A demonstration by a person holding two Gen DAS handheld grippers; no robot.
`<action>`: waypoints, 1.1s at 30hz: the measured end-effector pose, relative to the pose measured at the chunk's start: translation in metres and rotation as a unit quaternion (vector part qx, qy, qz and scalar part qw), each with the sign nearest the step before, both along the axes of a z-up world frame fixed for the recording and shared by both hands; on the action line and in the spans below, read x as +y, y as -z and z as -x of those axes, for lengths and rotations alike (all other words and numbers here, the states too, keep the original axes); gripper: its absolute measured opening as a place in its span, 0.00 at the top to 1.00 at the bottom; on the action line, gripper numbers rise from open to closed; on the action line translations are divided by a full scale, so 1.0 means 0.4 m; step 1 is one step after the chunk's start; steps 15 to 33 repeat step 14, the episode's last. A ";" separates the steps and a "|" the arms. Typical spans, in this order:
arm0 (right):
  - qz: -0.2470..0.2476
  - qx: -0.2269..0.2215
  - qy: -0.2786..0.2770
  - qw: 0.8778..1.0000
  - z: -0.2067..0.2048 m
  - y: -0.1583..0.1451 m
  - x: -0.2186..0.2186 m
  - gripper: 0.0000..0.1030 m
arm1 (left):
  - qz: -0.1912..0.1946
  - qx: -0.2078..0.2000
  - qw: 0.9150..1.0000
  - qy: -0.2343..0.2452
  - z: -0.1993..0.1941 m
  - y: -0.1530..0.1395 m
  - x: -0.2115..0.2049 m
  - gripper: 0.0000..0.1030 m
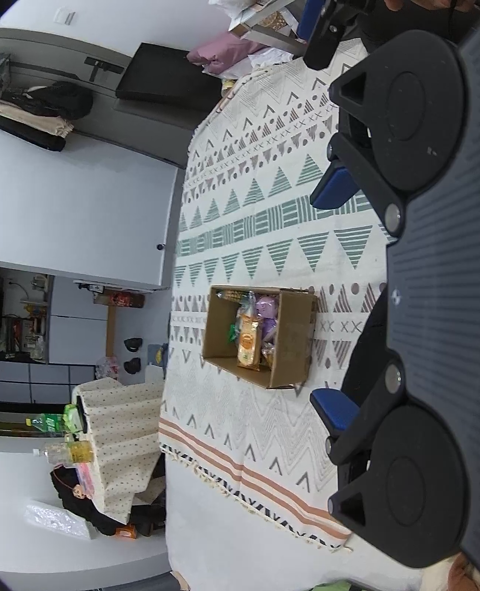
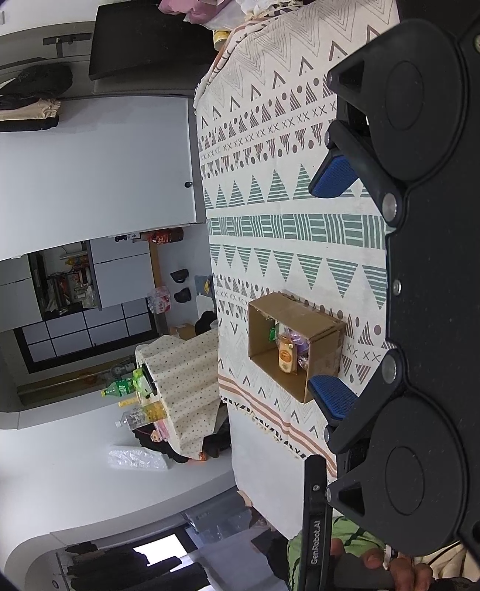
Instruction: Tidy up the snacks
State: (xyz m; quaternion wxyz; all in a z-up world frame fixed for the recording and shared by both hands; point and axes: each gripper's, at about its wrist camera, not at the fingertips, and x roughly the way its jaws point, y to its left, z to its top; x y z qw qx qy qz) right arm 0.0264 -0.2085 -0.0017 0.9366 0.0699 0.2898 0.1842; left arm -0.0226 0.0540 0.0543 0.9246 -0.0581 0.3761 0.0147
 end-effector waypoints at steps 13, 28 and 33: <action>-0.013 0.005 0.006 1.000 -0.001 0.011 -0.023 0.00 | -0.010 -0.008 1.000 -0.005 0.003 -0.007 -0.021 0.00; -0.014 0.004 0.007 1.000 -0.001 0.012 -0.024 0.00 | -0.011 -0.009 1.000 -0.003 0.002 -0.007 -0.025 0.00; -0.014 0.004 0.007 1.000 -0.001 0.012 -0.024 0.00 | -0.011 -0.009 1.000 -0.003 0.002 -0.007 -0.025 0.00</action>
